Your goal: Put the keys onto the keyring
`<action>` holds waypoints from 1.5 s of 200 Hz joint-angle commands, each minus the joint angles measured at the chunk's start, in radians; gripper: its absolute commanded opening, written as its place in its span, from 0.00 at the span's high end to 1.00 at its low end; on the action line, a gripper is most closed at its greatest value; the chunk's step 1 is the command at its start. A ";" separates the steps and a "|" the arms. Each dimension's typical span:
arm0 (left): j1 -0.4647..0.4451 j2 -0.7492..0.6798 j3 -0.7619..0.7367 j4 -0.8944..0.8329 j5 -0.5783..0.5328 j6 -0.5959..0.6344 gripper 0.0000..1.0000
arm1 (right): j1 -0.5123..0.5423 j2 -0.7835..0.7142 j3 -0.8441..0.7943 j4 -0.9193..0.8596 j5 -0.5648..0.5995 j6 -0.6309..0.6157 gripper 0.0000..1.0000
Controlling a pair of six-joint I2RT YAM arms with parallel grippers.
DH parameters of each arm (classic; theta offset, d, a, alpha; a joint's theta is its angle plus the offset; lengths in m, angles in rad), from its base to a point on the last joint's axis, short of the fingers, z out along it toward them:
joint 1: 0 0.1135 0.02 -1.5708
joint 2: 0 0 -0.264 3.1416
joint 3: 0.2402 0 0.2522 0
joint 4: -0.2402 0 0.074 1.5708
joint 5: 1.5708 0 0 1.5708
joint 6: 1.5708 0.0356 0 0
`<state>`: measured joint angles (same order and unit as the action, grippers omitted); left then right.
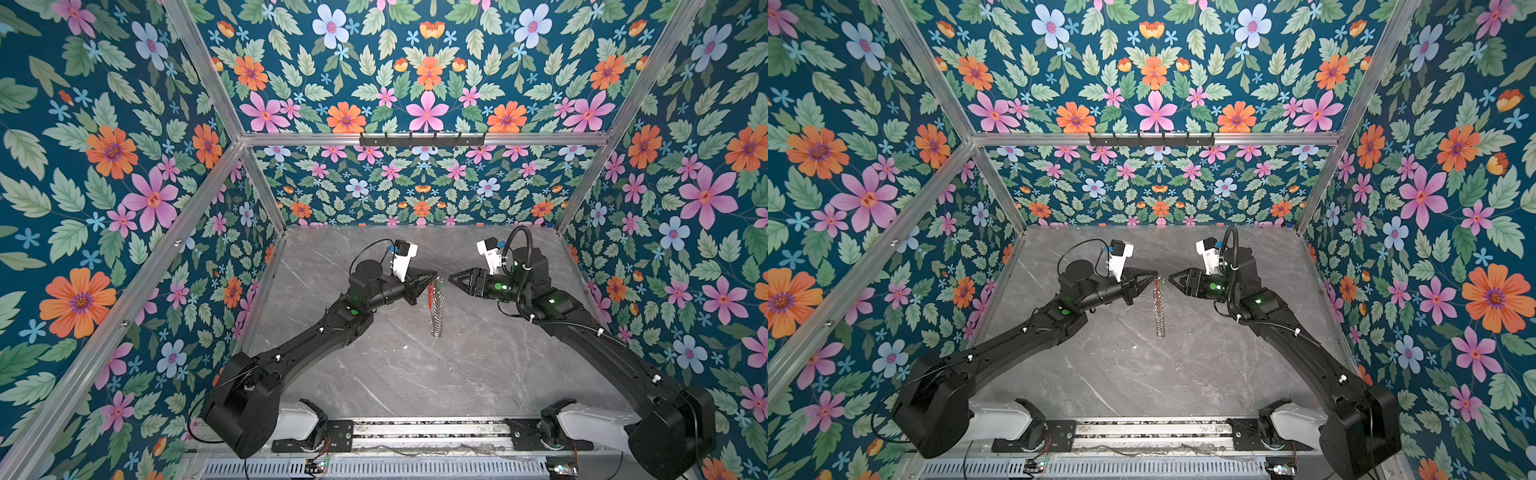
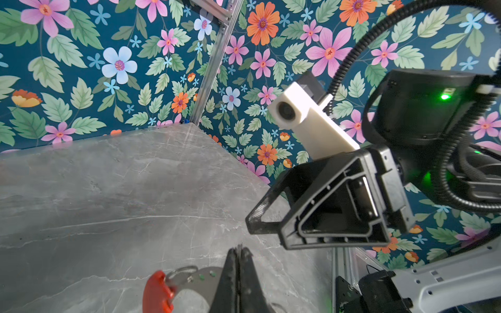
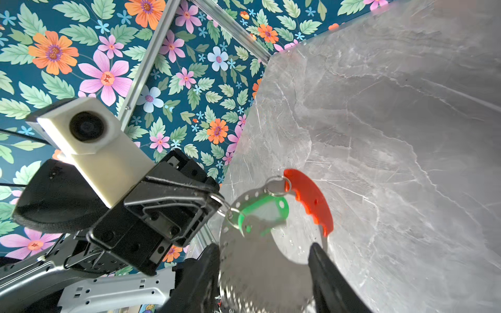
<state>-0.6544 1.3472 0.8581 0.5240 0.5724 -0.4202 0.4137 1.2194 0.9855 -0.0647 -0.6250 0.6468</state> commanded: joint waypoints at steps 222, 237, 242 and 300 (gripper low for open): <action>0.069 0.007 0.002 0.308 0.118 -0.246 1.00 | 0.040 0.015 0.099 -0.001 -0.038 -0.129 0.57; 0.068 0.015 0.007 0.311 0.121 -0.250 1.00 | 0.047 0.025 0.100 0.014 -0.061 -0.125 0.56; 0.068 0.022 0.011 0.313 0.121 -0.252 1.00 | 0.050 0.028 0.104 0.013 -0.064 -0.126 0.56; 0.069 0.062 0.025 0.393 0.136 -0.316 1.00 | 0.057 0.090 0.176 -0.031 -0.098 -0.182 0.56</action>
<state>-0.5873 1.4055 0.8719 0.8307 0.7002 -0.7074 0.4683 1.2903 1.1339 -0.0917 -0.6960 0.4988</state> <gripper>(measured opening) 0.051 0.449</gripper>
